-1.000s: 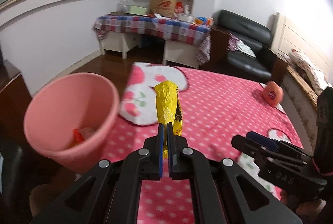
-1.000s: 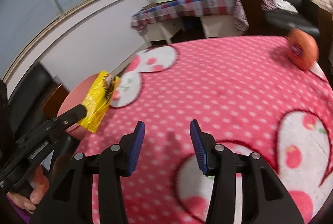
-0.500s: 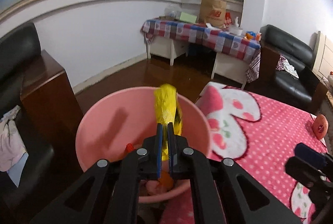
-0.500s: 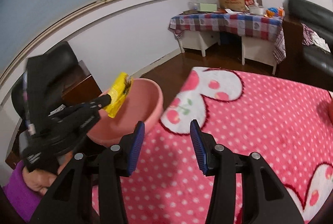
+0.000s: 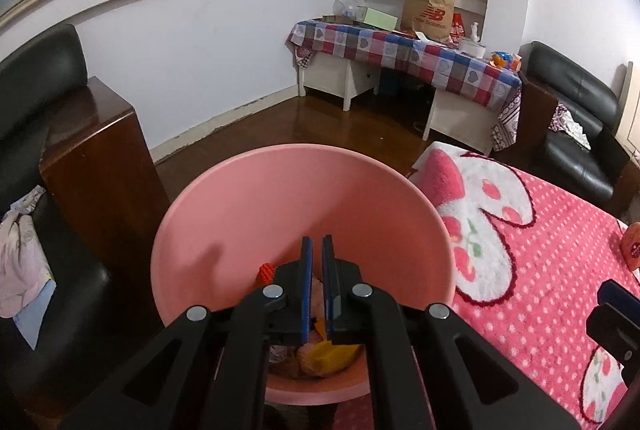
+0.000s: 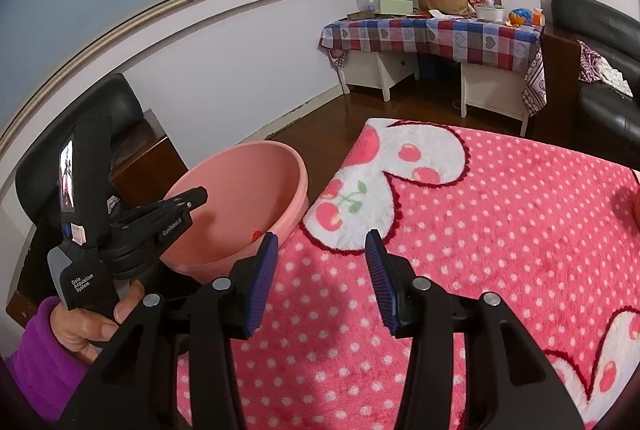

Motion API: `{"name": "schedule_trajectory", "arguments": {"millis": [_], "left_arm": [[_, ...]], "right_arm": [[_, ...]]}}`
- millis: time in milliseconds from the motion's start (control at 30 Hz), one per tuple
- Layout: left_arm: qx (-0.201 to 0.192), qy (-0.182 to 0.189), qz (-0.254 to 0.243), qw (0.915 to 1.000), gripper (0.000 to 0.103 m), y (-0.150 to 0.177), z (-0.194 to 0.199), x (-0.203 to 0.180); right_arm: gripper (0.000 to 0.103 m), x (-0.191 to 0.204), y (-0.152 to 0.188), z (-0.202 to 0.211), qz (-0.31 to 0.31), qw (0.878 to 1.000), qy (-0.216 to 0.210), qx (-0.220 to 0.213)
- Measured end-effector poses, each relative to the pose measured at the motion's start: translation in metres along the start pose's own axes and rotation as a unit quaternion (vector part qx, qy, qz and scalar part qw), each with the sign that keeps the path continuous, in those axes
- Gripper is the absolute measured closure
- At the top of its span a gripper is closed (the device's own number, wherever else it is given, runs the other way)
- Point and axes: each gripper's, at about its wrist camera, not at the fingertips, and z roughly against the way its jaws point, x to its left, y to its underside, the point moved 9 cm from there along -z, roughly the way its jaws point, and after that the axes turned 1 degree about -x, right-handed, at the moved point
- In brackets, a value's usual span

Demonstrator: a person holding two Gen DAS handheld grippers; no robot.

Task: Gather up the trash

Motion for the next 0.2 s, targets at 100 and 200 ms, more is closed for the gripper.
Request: {"name": "schedule_trajectory", "arguments": {"millis": [100,200], "left_arm": [[-0.001,-0.001,-0.001,1.0000,0.100,-0.0009,0.0016,-0.0023],[-0.004,-0.002,-0.001,1.0000,0.100,-0.0030,0.0035,-0.0026]], "right_arm": [[0.057,-0.0004,0.0006,0.0004,-0.001,1.000,-0.001,0.000],[0.057,-0.0008,0.0005,0.0009,0.000,1.000,-0.001,-0.001]]}}
